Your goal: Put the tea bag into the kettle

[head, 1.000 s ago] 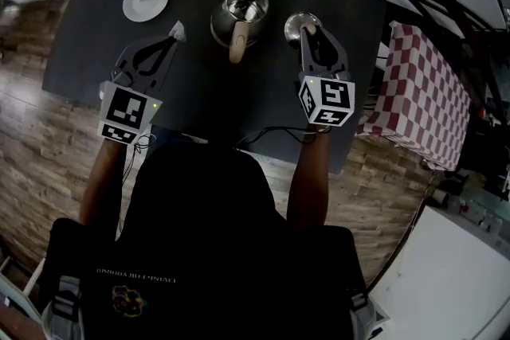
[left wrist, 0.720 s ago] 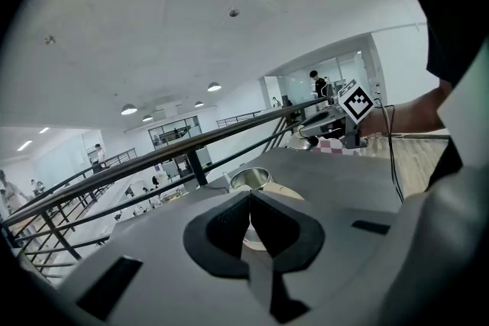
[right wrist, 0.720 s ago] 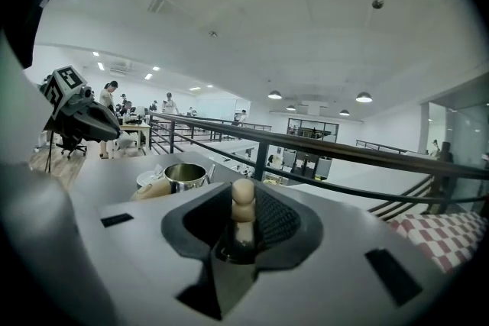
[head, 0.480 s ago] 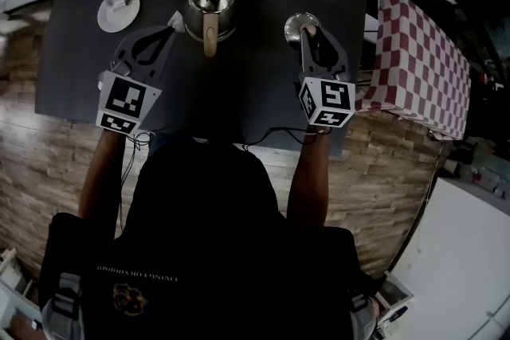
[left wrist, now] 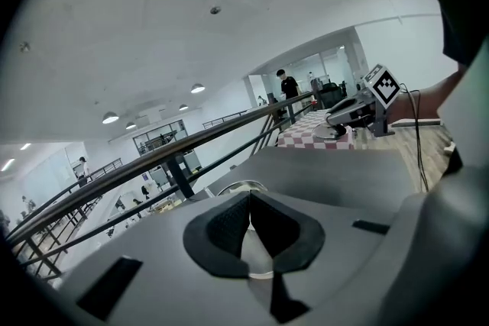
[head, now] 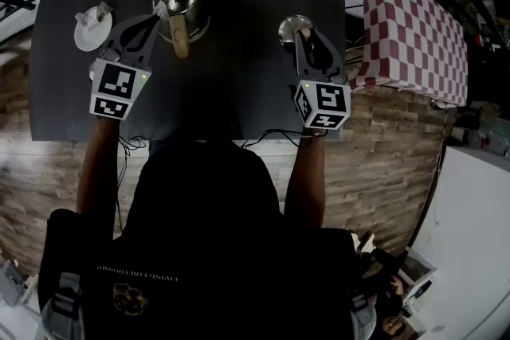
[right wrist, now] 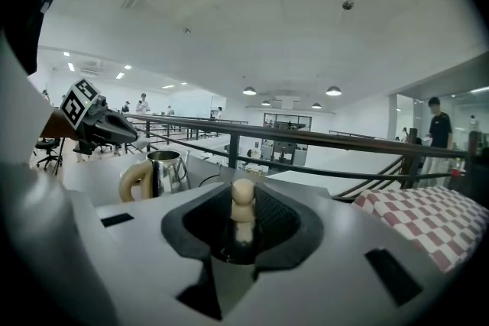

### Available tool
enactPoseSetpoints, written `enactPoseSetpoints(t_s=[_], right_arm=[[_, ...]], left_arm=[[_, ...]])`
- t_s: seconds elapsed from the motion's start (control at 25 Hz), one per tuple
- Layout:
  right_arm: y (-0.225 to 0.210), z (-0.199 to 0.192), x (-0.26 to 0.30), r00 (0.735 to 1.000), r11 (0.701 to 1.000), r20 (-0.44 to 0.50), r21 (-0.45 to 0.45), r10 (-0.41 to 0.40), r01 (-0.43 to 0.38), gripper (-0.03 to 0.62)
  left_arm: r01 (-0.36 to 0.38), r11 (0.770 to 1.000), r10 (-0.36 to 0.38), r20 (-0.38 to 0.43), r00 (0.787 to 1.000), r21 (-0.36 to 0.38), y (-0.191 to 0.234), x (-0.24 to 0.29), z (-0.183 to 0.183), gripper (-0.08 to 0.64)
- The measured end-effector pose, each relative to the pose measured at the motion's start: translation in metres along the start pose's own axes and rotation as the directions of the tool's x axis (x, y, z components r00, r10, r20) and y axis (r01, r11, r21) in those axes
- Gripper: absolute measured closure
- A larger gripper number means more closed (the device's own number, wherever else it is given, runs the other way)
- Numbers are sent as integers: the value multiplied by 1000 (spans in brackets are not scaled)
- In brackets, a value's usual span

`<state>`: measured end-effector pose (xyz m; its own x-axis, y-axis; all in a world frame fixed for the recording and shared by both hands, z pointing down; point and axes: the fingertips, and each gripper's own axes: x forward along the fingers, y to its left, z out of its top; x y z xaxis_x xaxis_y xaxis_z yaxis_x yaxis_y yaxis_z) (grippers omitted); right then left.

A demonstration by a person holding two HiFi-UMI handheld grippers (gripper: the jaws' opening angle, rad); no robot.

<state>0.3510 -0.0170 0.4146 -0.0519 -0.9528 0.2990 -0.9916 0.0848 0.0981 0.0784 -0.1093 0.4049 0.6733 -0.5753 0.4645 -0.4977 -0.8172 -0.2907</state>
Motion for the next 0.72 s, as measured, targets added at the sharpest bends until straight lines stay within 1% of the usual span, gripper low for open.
enactPoseSetpoints(t_s=[0.28, 0.48, 0.72], right_arm=[[-28, -21, -23, 998, 997, -17, 48, -61, 62, 488], [-43, -32, -32, 996, 994, -28, 67, -85, 86, 488], [-51, -38, -36, 994, 992, -31, 79, -101, 103, 486]], left_arm=[[2, 1000, -2, -34, 999, 20, 2, 35, -2, 551], [10, 999, -8, -59, 998, 30, -2, 55, -4, 551], [24, 999, -21, -83, 996, 28, -8, 69, -13, 551]])
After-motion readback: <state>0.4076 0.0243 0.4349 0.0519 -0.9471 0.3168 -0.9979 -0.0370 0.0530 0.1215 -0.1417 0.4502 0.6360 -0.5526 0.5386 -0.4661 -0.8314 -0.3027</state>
